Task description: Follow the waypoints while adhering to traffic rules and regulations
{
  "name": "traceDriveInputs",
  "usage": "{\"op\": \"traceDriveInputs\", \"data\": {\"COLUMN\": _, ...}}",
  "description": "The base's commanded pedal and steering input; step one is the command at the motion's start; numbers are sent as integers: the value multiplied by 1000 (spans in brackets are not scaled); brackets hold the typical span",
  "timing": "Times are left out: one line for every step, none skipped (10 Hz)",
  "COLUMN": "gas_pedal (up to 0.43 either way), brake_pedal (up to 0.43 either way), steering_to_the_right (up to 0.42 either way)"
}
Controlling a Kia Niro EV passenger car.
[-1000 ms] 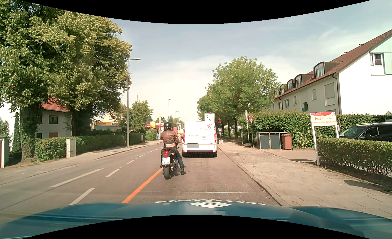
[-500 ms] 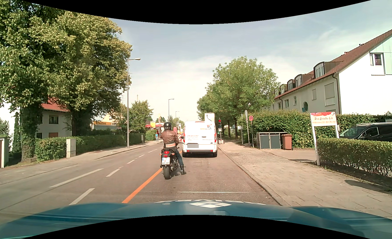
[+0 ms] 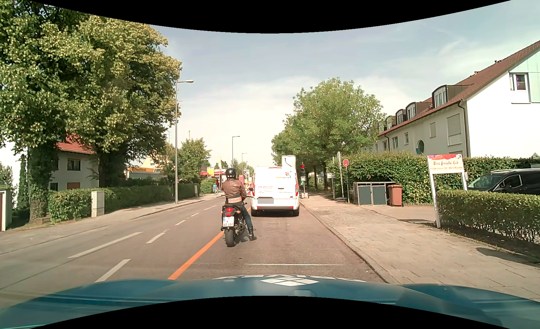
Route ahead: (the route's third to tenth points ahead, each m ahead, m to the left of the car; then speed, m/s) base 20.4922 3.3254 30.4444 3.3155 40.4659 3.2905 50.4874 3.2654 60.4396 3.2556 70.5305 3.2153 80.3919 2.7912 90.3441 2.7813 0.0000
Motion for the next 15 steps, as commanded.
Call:
{"op": "traceDriveInputs", "data": {"gas_pedal": 0, "brake_pedal": 0, "steering_to_the_right": -15}}
{"op": "traceDriveInputs", "data": {"gas_pedal": 0, "brake_pedal": 0, "steering_to_the_right": -15}}
{"op": "traceDriveInputs", "data": {"gas_pedal": 0, "brake_pedal": 0, "steering_to_the_right": -15}}
{"op": "traceDriveInputs", "data": {"gas_pedal": 0, "brake_pedal": 0, "steering_to_the_right": -15}}
{"op": "traceDriveInputs", "data": {"gas_pedal": 0, "brake_pedal": 0, "steering_to_the_right": -15}}
{"op": "traceDriveInputs", "data": {"gas_pedal": 0, "brake_pedal": 0, "steering_to_the_right": -15}}
{"op": "traceDriveInputs", "data": {"gas_pedal": 0, "brake_pedal": 0, "steering_to_the_right": -16}}
{"op": "traceDriveInputs", "data": {"gas_pedal": 0, "brake_pedal": 0, "steering_to_the_right": -16}}
{"op": "traceDriveInputs", "data": {"gas_pedal": 0, "brake_pedal": 0, "steering_to_the_right": -16}}
{"op": "traceDriveInputs", "data": {"gas_pedal": 0, "brake_pedal": 0, "steering_to_the_right": -15}}
{"op": "traceDriveInputs", "data": {"gas_pedal": 0, "brake_pedal": 0, "steering_to_the_right": -15}}
{"op": "traceDriveInputs", "data": {"gas_pedal": 0, "brake_pedal": 0, "steering_to_the_right": -15}}
{"op": "traceDriveInputs", "data": {"gas_pedal": 0, "brake_pedal": 0, "steering_to_the_right": -15}}
{"op": "traceDriveInputs", "data": {"gas_pedal": 0, "brake_pedal": 0, "steering_to_the_right": -15}}
{"op": "traceDriveInputs", "data": {"gas_pedal": 0, "brake_pedal": 0, "steering_to_the_right": -15}}
